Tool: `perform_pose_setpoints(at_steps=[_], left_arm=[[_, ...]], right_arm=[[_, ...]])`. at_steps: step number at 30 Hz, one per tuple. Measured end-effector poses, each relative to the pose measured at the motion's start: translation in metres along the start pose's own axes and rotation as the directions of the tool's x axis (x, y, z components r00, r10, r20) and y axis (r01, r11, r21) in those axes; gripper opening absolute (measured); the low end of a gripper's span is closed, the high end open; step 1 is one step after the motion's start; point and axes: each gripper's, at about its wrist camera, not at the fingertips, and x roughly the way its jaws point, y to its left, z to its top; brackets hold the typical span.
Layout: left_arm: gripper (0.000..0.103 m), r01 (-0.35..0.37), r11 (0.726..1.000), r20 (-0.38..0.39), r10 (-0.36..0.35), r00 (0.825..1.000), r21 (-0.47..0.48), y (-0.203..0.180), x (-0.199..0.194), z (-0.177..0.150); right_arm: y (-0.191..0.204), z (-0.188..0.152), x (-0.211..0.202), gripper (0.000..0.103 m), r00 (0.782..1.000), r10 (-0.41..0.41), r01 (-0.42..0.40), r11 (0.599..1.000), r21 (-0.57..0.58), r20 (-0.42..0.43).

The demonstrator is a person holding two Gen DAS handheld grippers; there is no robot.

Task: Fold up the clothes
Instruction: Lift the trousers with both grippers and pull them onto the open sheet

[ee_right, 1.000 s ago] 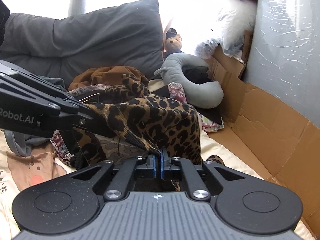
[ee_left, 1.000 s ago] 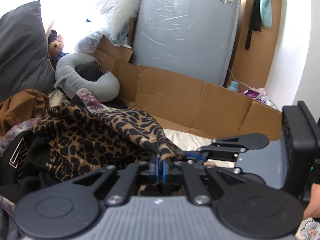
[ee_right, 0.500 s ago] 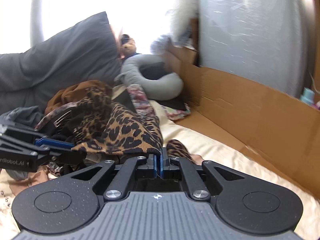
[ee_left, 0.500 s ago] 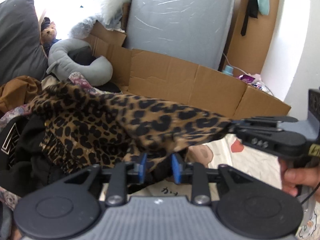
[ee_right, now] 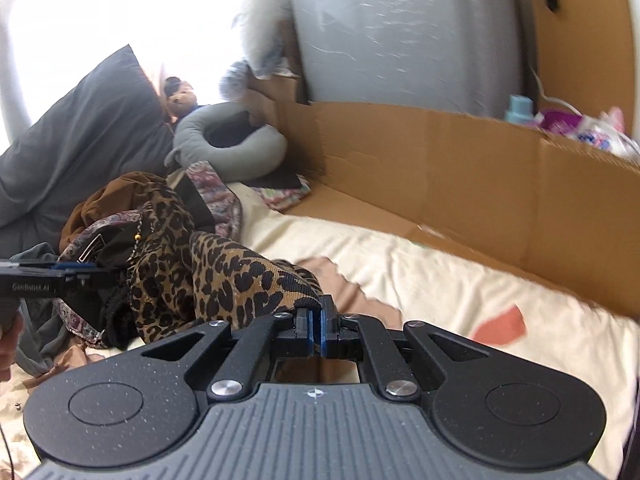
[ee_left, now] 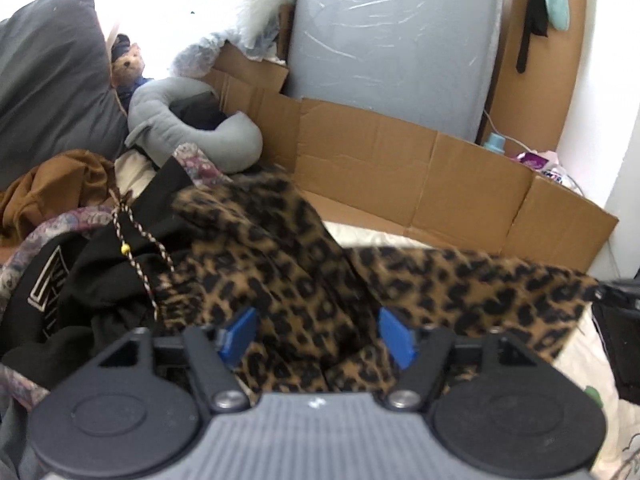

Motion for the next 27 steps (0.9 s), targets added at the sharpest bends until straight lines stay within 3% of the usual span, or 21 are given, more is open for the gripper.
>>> perform_pose_setpoints(at_steps=[6,14,20,27], left_arm=[[0.077,-0.008,1.000,-0.029,0.009,1.000,0.022,-0.001,0.019,-0.002],[0.081,-0.077,0.995,-0.047,0.080,0.996,0.064,0.010,0.054,-0.003],[0.088,-0.118,0.991,0.028,0.116,0.993,0.060,0.018,0.056,0.020],[0.091,-0.138,0.983,0.058,0.132,0.990,0.122,0.021,0.062,0.034]], right_arm=[[-0.013,-0.017,-0.015,0.001,0.999,-0.005,0.008,0.998,0.069,-0.044],[-0.026,-0.031,-0.026,0.001,0.997,-0.011,0.021,0.990,0.137,-0.072],[-0.034,-0.041,-0.031,0.001,0.996,-0.025,0.040,0.984,0.172,-0.091],[-0.044,-0.056,-0.035,0.001,0.992,-0.045,0.068,0.977,0.202,-0.115]])
